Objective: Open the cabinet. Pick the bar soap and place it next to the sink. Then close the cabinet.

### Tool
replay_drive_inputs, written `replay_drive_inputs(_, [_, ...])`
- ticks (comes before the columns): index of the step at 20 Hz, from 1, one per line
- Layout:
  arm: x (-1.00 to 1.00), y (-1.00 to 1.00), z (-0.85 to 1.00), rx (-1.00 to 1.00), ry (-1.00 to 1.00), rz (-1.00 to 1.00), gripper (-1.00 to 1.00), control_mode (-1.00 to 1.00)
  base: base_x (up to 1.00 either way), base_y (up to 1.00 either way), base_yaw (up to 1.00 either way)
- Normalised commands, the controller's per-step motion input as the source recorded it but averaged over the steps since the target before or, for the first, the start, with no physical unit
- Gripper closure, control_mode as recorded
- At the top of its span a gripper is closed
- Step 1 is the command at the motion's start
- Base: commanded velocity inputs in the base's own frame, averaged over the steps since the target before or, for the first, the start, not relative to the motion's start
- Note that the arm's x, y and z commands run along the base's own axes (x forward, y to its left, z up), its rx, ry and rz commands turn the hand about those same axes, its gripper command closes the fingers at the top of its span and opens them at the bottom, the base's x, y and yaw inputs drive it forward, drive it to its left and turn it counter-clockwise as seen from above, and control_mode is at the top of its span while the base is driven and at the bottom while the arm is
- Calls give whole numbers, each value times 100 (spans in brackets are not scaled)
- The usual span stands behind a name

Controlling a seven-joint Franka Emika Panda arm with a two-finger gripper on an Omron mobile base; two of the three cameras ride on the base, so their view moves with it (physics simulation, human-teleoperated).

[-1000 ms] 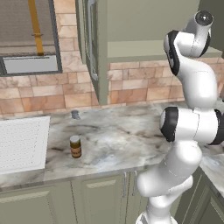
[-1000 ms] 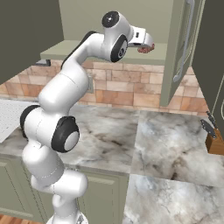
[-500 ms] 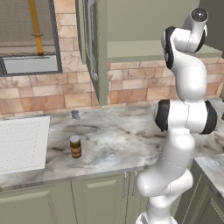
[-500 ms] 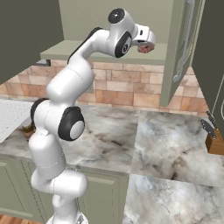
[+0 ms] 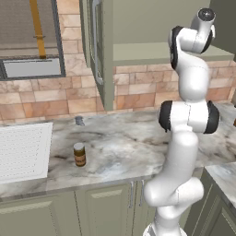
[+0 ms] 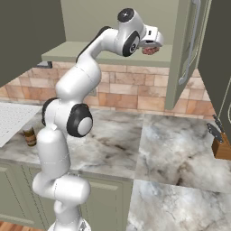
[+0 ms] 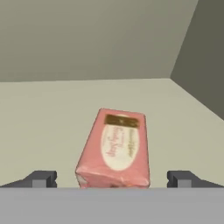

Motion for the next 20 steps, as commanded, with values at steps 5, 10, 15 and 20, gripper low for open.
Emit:
replay_drive_inputs(5, [26,-10,-4,1,4,0,-100,-100,0,0,0])
replay_drive_inputs(10, [25,-7,-6,4,7,0,-100,-100,0,0,0])
replay_drive_inputs(15, [12,-5,-5,4,6,0,-100,-100,0,0,0])
replay_drive_inputs(20, [0,-4,-5,0,3,0,-100,-100,0,0,0])
